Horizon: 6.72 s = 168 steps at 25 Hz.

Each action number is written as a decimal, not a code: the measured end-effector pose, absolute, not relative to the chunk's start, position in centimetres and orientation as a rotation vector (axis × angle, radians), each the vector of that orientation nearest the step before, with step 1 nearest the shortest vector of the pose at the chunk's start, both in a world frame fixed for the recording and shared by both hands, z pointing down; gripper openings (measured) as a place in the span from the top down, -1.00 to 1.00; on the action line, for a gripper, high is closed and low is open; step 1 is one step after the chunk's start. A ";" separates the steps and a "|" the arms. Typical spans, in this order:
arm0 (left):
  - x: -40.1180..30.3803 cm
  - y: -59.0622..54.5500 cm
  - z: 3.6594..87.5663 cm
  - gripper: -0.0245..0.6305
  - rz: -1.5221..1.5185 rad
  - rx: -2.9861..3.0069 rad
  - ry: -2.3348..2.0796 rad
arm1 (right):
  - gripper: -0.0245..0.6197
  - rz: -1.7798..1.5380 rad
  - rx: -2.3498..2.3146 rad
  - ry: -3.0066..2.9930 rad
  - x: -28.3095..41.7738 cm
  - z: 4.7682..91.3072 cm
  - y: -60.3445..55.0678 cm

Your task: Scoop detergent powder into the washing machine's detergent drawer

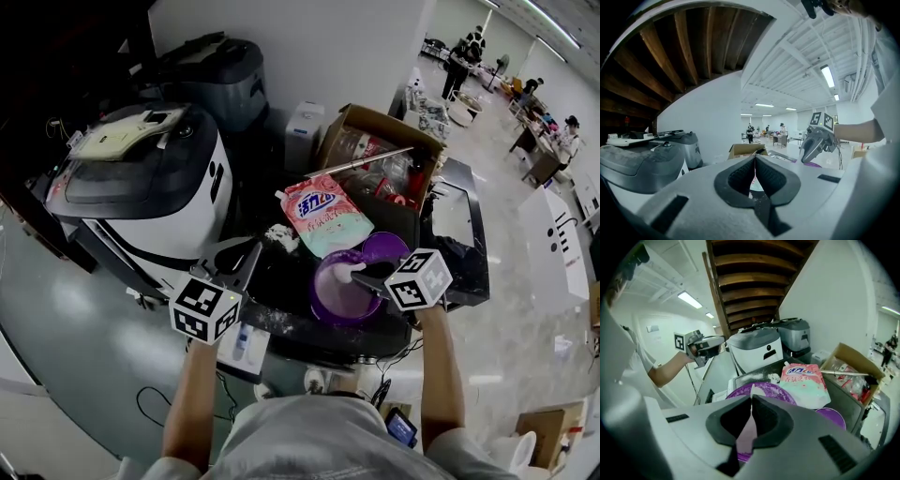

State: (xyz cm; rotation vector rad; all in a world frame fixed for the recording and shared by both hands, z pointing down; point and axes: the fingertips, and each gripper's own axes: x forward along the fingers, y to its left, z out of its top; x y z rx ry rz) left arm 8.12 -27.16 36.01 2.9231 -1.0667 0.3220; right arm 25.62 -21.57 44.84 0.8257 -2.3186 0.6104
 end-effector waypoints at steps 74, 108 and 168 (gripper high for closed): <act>-5.2 -11.2 39.8 0.89 0.385 2.750 -1.284 | 0.91 0.935 1.358 -2.762 17.0 40.1 -13.2; -18.0 -19.0 52.5 0.89 0.480 2.723 -0.889 | 0.91 0.740 1.232 -2.331 -3.7 57.1 -15.3; -23.1 -20.6 55.1 0.89 0.541 2.659 -1.014 | 0.91 -0.620 0.657 -1.793 -7.2 64.3 -15.7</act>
